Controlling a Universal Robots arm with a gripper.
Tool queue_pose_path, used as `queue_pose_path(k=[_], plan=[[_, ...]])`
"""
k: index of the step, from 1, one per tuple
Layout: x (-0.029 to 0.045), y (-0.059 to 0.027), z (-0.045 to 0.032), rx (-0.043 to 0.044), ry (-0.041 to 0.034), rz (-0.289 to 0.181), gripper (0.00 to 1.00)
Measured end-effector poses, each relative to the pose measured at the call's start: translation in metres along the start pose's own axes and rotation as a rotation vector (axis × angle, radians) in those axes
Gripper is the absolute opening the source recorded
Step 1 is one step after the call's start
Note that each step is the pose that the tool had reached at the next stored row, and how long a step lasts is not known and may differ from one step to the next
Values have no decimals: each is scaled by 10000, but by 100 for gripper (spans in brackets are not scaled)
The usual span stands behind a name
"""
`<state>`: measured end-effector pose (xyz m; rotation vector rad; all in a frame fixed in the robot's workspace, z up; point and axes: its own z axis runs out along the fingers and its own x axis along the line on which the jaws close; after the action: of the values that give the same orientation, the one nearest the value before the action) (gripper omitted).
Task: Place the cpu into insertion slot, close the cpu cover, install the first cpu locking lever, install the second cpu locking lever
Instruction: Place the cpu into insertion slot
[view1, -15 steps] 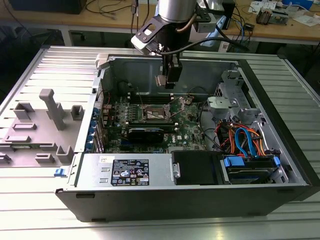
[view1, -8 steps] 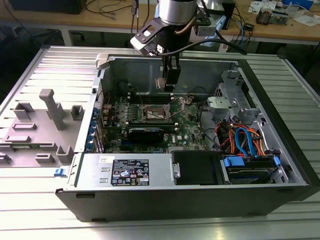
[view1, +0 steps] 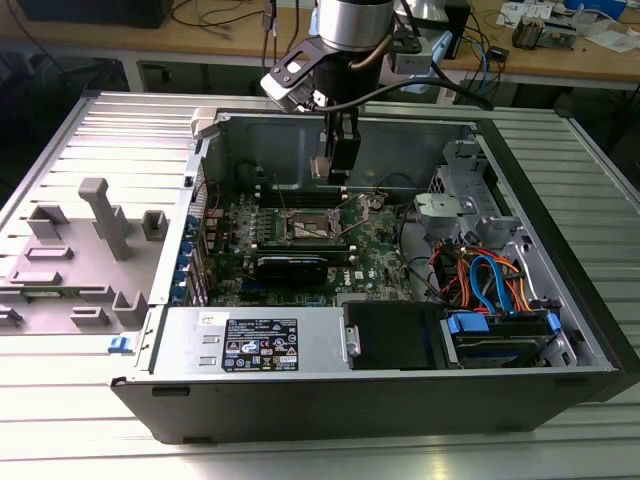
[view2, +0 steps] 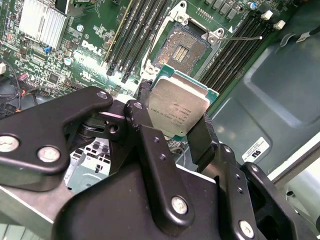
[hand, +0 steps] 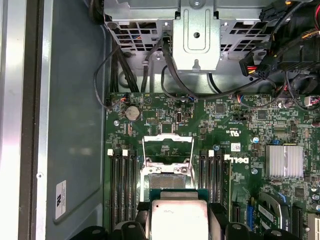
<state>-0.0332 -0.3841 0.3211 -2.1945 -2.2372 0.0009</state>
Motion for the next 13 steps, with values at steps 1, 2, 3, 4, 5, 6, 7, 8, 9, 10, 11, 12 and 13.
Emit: queue_pose_path(k=[1,2,3,4,5,6,7,8,9,10,11,12,13], plan=[[0,0,0,1,-1,0,54],[0,0,0,0,-1,0,54],[0,0,0,0,0,1,54],[0,0,0,0,-1,0,54],[0,0,0,0,-1,0,54],[0,0,0,0,-1,1,54],[0,0,0,0,-1,1,54],[0,0,0,1,-1,1,54],[1,-61,36,-300,-1,-23,54],[3,-106,78,-504,18,-28,54],[4,-132,94,-659,18,-31,54],[4,-153,103,-725,15,-32,54],[4,-166,119,-762,17,-32,54]])
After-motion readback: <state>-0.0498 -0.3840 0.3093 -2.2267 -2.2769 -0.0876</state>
